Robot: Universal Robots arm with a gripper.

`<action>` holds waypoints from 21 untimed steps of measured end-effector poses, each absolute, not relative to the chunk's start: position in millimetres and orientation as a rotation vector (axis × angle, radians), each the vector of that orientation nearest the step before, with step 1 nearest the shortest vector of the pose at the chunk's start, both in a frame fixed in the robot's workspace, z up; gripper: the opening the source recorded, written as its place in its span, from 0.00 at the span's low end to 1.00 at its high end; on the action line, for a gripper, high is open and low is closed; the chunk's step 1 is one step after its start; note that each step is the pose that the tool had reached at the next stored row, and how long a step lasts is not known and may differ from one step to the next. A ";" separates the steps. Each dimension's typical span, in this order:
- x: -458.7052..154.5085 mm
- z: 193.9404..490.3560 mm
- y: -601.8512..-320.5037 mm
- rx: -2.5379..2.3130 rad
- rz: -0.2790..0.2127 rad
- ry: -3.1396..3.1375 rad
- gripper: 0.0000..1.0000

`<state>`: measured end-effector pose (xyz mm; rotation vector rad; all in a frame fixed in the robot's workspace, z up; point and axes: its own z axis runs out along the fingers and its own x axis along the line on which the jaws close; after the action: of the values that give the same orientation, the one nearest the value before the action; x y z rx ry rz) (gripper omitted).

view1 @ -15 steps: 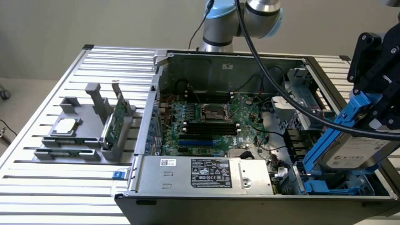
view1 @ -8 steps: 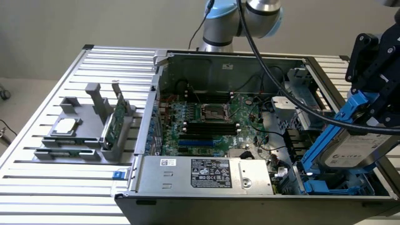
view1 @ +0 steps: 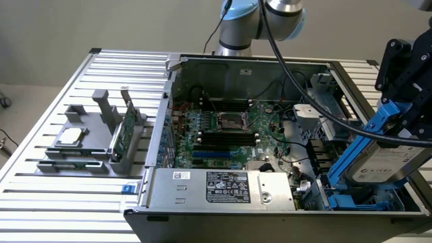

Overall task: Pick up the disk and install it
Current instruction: 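Pick up the disk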

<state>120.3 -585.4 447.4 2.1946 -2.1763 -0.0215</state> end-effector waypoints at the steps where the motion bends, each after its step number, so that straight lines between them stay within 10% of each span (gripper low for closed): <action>1: 120.4 446.5 -585.4 2.195 -0.022 -2.176 0.33; 21: 119.8 432.9 -585.4 2.190 -0.024 -2.178 0.33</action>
<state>119.8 -585.4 432.9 2.1903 -2.1776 -0.0244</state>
